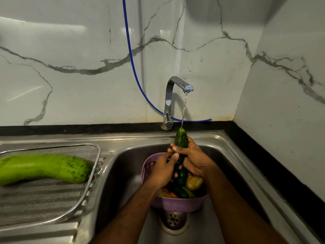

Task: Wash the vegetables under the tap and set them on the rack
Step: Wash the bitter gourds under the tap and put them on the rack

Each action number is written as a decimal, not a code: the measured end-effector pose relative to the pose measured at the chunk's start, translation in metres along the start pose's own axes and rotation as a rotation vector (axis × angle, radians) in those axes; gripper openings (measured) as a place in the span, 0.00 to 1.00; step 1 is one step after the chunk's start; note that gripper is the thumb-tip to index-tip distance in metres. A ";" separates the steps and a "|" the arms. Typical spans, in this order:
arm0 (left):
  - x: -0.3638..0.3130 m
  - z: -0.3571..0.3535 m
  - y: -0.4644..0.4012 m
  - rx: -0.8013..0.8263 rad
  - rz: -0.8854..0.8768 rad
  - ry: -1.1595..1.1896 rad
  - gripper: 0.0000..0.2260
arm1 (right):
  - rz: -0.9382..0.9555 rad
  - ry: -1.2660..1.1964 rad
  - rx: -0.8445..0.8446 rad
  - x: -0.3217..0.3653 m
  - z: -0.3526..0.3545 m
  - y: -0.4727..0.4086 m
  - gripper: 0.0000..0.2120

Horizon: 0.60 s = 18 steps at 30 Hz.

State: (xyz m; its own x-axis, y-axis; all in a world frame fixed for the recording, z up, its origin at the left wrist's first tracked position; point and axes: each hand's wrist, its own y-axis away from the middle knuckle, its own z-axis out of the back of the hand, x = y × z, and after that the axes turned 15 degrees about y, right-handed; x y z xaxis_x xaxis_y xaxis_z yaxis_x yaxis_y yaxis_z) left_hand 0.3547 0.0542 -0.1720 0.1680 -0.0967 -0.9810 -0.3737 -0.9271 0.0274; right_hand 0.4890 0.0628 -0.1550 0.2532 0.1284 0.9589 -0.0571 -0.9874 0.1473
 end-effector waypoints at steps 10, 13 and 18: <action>-0.012 -0.001 0.004 -0.020 0.123 0.220 0.18 | -0.054 -0.056 -0.030 0.006 -0.014 0.003 0.16; -0.019 0.002 0.002 -0.019 0.200 0.343 0.21 | -0.010 -0.109 0.079 0.000 -0.009 0.002 0.28; -0.015 0.001 0.002 -0.002 0.184 0.248 0.21 | -0.043 -0.021 -0.177 0.000 -0.026 -0.004 0.25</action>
State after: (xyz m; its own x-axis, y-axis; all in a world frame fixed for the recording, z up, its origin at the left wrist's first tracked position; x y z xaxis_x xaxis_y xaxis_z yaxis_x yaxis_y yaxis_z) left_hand 0.3502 0.0545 -0.1572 0.3152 -0.3484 -0.8827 -0.4168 -0.8865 0.2010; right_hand 0.4643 0.0696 -0.1495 0.2793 0.1665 0.9457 -0.2143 -0.9492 0.2304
